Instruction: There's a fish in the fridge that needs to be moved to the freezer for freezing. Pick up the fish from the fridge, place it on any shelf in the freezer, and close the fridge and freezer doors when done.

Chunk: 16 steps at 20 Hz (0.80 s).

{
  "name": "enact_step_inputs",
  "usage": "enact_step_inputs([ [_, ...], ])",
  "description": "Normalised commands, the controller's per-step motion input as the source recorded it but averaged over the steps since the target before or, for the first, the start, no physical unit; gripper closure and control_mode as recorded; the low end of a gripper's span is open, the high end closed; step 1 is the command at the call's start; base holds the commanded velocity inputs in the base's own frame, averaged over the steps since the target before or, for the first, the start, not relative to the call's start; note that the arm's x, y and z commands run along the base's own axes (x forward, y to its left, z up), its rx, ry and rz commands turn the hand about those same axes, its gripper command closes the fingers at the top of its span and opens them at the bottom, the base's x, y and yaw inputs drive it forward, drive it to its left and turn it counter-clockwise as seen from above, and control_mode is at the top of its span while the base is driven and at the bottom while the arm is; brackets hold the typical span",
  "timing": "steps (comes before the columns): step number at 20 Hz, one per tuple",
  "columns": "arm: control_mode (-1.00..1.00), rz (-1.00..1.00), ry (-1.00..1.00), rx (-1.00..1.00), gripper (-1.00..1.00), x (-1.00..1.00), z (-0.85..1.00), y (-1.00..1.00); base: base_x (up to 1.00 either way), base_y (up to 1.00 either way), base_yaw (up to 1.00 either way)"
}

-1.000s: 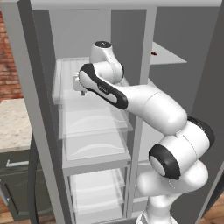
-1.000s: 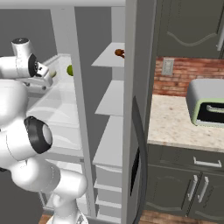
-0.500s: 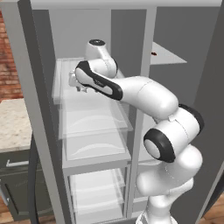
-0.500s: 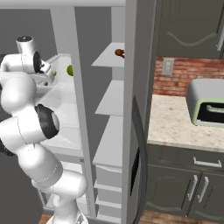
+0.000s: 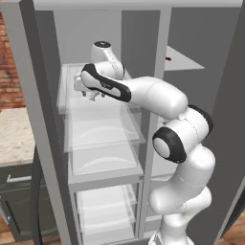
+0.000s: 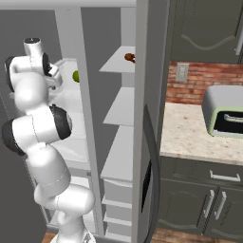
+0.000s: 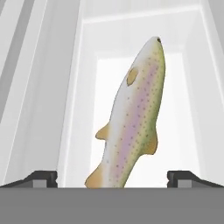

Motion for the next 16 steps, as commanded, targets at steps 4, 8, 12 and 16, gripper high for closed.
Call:
enact_step_inputs([
  [4, -1.0, -0.03, 0.0, 0.0, -1.0, 0.33, -0.17, 0.1, 0.0, 0.0, 0.0],
  [8, -1.0, -0.04, 0.0, 0.0, -1.0, 0.32, -0.2, 0.14, 0.0, 0.0, 0.0],
  [12, -1.0, -0.03, 0.02, 0.0, -1.0, 0.14, -0.22, 0.01, 0.0, 0.0, 0.0],
  [16, -1.0, -0.04, 0.1, 0.0, 1.0, 0.0, -0.51, -0.33, 0.0, 0.0, 0.0],
])
